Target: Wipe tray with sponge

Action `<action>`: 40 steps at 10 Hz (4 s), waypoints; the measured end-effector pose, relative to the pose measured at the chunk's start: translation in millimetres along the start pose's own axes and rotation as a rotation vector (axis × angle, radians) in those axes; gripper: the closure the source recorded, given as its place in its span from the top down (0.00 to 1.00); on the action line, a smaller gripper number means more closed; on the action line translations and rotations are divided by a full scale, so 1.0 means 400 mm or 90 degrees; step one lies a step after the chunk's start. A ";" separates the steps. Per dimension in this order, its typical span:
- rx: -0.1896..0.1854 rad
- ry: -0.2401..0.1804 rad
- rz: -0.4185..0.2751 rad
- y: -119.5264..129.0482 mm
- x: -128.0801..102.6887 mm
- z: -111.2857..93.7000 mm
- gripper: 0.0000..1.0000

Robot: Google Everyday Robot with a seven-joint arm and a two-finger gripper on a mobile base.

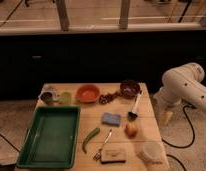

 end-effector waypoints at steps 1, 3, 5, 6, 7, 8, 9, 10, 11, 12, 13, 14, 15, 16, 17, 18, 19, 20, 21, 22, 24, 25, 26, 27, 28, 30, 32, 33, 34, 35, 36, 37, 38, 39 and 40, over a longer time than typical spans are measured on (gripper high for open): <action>0.000 0.000 0.000 0.000 0.000 0.000 0.80; 0.000 0.000 0.000 0.000 0.000 0.000 0.80; 0.000 0.000 0.000 0.000 0.000 0.000 0.80; 0.000 0.000 0.000 0.000 0.000 0.000 0.80; 0.000 0.000 0.000 0.000 0.000 0.000 0.80; 0.000 0.000 0.000 0.000 0.000 0.000 0.80; 0.000 0.000 0.000 0.000 0.000 0.000 0.80; 0.000 0.000 0.000 0.000 0.000 0.000 0.80; 0.000 0.000 0.000 0.000 0.000 0.000 0.80; 0.000 0.000 0.000 0.000 0.000 0.000 0.80; 0.000 0.000 0.000 0.000 0.000 0.000 0.80; -0.001 0.000 -0.004 0.005 -0.006 0.004 0.80; -0.003 -0.001 -0.013 0.010 -0.026 0.014 0.80; -0.004 -0.003 -0.020 0.015 -0.054 0.023 0.80; -0.007 -0.006 -0.032 0.020 -0.104 0.034 0.80; -0.008 -0.007 -0.038 0.024 -0.128 0.040 0.80; -0.010 -0.008 -0.044 0.027 -0.143 0.046 0.80; -0.010 -0.009 -0.051 0.030 -0.150 0.054 0.80; -0.010 -0.010 -0.059 0.031 -0.152 0.062 0.80; -0.011 -0.012 -0.065 0.033 -0.160 0.070 0.80; -0.012 -0.021 -0.084 0.037 -0.224 0.085 0.80; -0.013 -0.025 -0.097 0.040 -0.256 0.096 0.80; -0.014 -0.026 -0.104 0.042 -0.267 0.106 0.80; -0.013 -0.026 -0.109 0.043 -0.272 0.113 0.80; -0.013 -0.027 -0.116 0.043 -0.276 0.121 0.80; -0.014 -0.031 -0.130 0.043 -0.294 0.134 0.80; -0.015 -0.043 -0.156 0.044 -0.348 0.149 0.80; -0.015 -0.045 -0.165 0.044 -0.356 0.159 0.80; -0.015 -0.048 -0.171 0.043 -0.358 0.166 0.80; -0.015 -0.050 -0.177 0.041 -0.359 0.174 0.80; -0.015 -0.053 -0.184 0.039 -0.363 0.180 0.80; -0.015 -0.058 -0.195 0.036 -0.378 0.188 0.80; -0.017 -0.063 -0.202 0.036 -0.397 0.194 0.80; -0.017 -0.065 -0.209 0.034 -0.410 0.200 0.80; -0.017 -0.067 -0.216 0.032 -0.413 0.208 0.80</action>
